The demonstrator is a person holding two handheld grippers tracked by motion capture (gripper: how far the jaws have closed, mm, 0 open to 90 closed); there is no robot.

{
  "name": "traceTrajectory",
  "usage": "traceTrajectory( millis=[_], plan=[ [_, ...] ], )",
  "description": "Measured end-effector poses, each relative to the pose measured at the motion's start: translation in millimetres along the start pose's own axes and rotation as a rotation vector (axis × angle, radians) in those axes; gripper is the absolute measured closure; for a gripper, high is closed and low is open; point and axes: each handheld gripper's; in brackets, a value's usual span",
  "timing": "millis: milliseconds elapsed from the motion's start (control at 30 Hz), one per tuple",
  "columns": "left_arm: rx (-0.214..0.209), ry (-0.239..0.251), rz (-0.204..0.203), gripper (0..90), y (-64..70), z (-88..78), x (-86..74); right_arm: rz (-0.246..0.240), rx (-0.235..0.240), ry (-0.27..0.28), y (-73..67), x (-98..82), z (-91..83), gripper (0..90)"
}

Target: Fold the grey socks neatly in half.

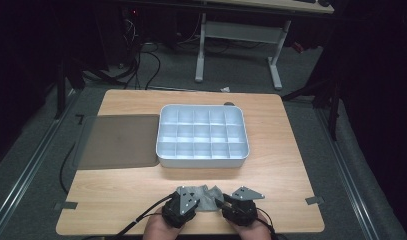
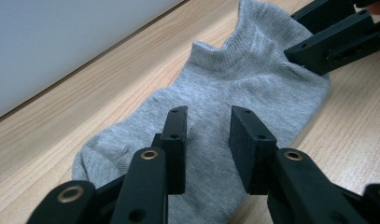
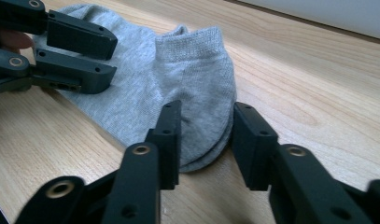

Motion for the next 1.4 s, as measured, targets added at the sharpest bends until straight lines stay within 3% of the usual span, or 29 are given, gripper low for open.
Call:
traceTrajectory(
  millis=[167, 200, 267, 500, 600, 700, 767, 867, 1000, 1033, 1067, 1233, 1400],
  plan=[
    [-0.001, -0.002, 0.002, 68.0, 1.2, -0.6, 0.1, 0.030, 0.062, -0.005, 6.5, -0.2, -0.6, 82.8],
    [-0.001, -0.002, 0.002, 68.1, 1.2, -0.6, 0.1, 0.022, 0.054, -0.001, 6.0, -0.3, -1.2, 83.7],
    [-0.003, -0.005, 0.004, 68.6, 1.6, -0.8, 0.5, 0.005, 0.032, 0.009, 4.0, 0.2, -3.5, 84.3],
    [-0.018, -0.007, 0.010, 69.8, 4.2, -0.2, 2.3, 0.012, 0.024, 0.069, 6.9, 1.6, -13.3, 84.9],
    [-0.030, -0.012, 0.002, 70.0, 4.8, -1.0, 4.7, 0.004, 0.017, 0.066, 7.2, 1.0, -12.9, 84.8],
    [-0.028, 0.024, -0.011, 70.1, 3.4, -9.5, 10.4, 0.007, 0.014, 0.066, 9.4, -0.3, -12.5, 84.7],
    [-0.017, 0.036, -0.027, 75.6, 0.8, -11.2, 14.9, 0.014, 0.014, 0.067, 11.3, -0.5, -13.4, 84.7],
    [-0.037, 0.009, -0.035, 85.7, 0.8, -3.5, 22.2, 0.018, 0.014, 0.067, 12.5, -1.0, -13.5, 84.6],
    [-0.036, -0.015, -0.023, 89.7, 5.0, 6.8, 28.5, 0.012, 0.013, 0.068, 13.3, -1.1, -12.9, 84.5],
    [-0.036, -0.053, -0.013, 89.9, 6.1, 15.9, 30.6, 0.021, 0.011, 0.068, 13.7, -1.0, -13.5, 84.6],
    [-0.036, -0.053, -0.013, 90.0, 6.1, 15.9, 30.6, 0.017, 0.009, 0.073, 14.8, -0.7, -13.4, 84.5],
    [0.011, -0.055, 0.000, 90.0, 7.5, 25.2, 37.5, 0.049, 0.021, 0.091, 21.6, 5.4, -14.2, 84.6],
    [0.041, -0.058, 0.024, 90.0, 10.2, 30.4, 43.1, 0.054, 0.040, 0.146, 22.9, 11.4, -23.0, 85.2]
  ],
)
Point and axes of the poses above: each handheld gripper's, and its own axes: z roughly forward along the jaws, x roughly out of its top, y roughly to its right, and after that the axes turned 9 degrees about -y, right-handed
